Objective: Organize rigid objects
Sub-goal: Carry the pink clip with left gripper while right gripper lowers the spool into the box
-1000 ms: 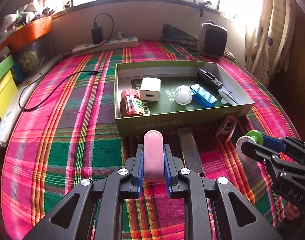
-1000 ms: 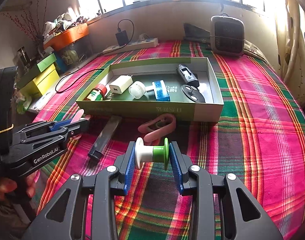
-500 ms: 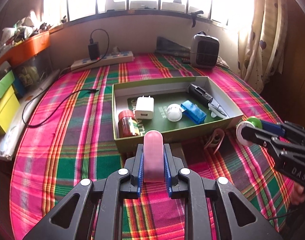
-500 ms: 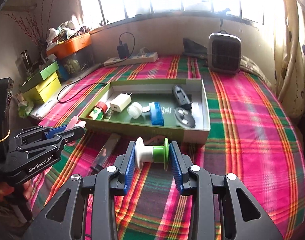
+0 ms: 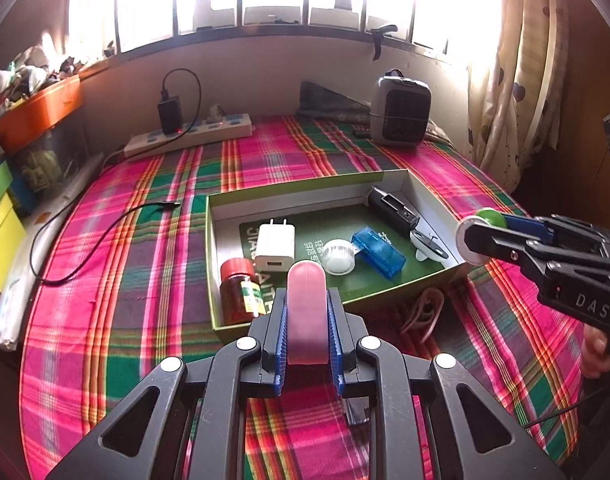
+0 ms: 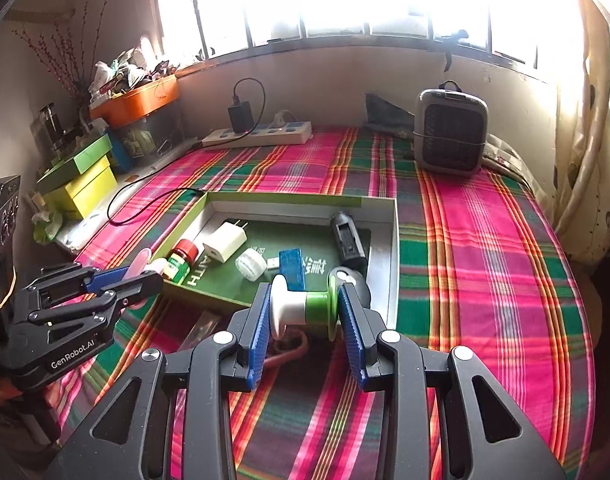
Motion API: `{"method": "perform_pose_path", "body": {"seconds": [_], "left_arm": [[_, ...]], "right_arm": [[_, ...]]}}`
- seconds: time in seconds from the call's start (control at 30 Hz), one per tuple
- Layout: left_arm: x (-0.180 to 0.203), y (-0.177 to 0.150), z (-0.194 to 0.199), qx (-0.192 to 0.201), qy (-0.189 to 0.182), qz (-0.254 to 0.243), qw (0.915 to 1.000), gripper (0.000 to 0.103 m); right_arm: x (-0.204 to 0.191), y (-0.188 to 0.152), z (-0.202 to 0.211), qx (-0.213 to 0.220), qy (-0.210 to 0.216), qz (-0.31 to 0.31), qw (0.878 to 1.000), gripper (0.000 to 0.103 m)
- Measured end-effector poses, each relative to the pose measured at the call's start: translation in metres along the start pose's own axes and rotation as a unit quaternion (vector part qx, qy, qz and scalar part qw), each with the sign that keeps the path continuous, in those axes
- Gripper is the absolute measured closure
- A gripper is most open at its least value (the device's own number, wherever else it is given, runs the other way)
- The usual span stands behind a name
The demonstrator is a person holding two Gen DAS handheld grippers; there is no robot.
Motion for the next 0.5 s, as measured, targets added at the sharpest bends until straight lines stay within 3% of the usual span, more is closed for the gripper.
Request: {"method": "perform_pose_path", "body": {"seconds": [0.5], "left_arm": [[-0.002,0.004,-0.033,-0.032,-0.01,0.015,0.9993,0.086]], "right_arm": [[0.002,0.031,-0.055,-0.027,0.031,0.02,0.999,0.068]]}}
Point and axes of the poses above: each gripper's, at about its wrist camera, not at the fingertips, and z roughly against the way its jaws point, x to its right, y to its top, the point moved 9 cm from there along -z, roughly the way its jaws point, and after that the axes turned 7 degrees about z, right-handed, at the moved point
